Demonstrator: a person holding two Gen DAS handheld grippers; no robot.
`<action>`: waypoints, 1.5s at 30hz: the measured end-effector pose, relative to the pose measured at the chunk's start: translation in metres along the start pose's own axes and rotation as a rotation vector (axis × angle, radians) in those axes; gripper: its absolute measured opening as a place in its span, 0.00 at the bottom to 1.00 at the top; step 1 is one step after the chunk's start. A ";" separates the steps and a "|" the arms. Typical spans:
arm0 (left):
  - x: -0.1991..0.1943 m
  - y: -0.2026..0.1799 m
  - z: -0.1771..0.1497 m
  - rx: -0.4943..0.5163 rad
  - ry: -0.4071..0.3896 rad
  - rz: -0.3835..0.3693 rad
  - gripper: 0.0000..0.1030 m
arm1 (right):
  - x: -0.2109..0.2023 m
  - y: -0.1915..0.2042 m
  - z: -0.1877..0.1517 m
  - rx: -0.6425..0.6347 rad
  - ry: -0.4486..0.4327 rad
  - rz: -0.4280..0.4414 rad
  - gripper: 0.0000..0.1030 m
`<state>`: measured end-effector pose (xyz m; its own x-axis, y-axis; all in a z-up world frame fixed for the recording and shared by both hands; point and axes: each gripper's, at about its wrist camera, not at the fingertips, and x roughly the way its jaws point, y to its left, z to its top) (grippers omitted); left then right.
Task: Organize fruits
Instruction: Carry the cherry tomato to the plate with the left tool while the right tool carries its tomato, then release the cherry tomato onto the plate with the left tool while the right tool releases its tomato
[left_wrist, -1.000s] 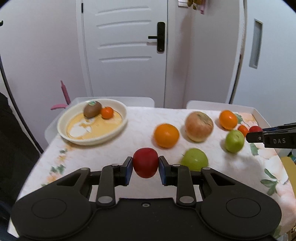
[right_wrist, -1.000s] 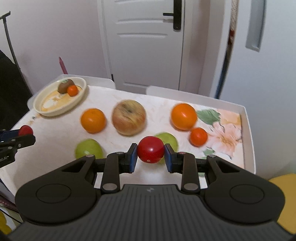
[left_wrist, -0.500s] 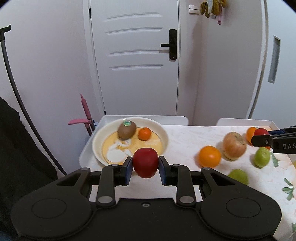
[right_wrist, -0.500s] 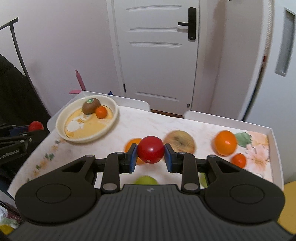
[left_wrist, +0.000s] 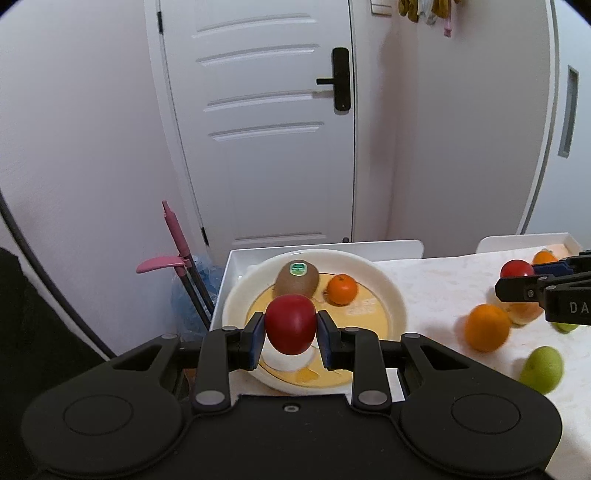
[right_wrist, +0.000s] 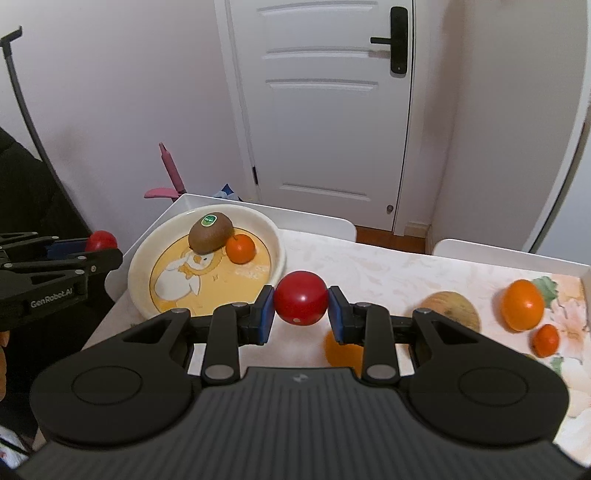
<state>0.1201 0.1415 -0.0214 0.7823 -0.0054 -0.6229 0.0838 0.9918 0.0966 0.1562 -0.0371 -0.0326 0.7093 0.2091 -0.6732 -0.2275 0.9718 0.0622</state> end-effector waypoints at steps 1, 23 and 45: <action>0.006 0.004 0.001 0.005 0.005 -0.004 0.32 | 0.006 0.003 0.002 0.004 0.004 -0.002 0.44; 0.121 0.032 0.005 0.100 0.107 -0.035 0.32 | 0.083 0.026 0.014 0.049 0.076 -0.046 0.44; 0.079 0.032 -0.017 0.044 0.112 -0.008 0.95 | 0.095 0.028 0.031 -0.054 0.084 0.035 0.44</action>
<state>0.1740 0.1749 -0.0801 0.7076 0.0033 -0.7066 0.1187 0.9852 0.1234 0.2377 0.0128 -0.0722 0.6421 0.2310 -0.7310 -0.2886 0.9562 0.0487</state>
